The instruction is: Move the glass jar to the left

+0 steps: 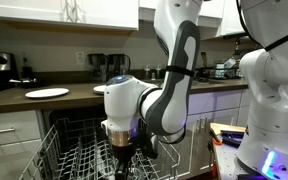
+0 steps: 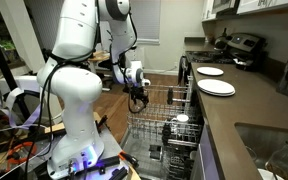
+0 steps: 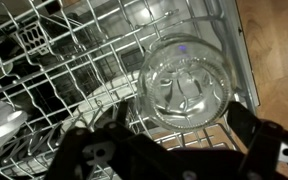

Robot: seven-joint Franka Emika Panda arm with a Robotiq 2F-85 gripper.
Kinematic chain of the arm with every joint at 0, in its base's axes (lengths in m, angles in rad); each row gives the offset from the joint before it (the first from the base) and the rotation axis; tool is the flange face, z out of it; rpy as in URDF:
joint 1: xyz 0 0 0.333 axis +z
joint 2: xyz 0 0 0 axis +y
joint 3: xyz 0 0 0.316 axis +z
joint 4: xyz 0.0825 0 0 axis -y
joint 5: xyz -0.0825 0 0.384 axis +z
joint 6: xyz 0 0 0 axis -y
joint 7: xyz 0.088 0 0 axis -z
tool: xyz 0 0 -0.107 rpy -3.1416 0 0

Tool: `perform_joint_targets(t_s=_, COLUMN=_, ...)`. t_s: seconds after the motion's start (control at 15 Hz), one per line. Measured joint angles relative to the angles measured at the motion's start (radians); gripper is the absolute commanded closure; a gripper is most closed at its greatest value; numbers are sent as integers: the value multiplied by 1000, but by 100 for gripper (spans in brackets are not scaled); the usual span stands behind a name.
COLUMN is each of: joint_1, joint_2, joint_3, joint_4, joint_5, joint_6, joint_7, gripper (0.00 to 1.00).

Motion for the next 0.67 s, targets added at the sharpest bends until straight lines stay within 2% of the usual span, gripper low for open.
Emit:
perform_joint_targets(t_s=0.2, joint_1=2, joint_2=24, joint_3=-6, joint_4=-5, joint_5=17, joint_6=46, joint_7=-1, gripper=0)
perform_joint_targets(t_s=0.67, joint_1=2, joint_2=28, joint_3=-1, joint_4=-8, joint_5=89, joint_6=48, joint_7=-7, gripper=0)
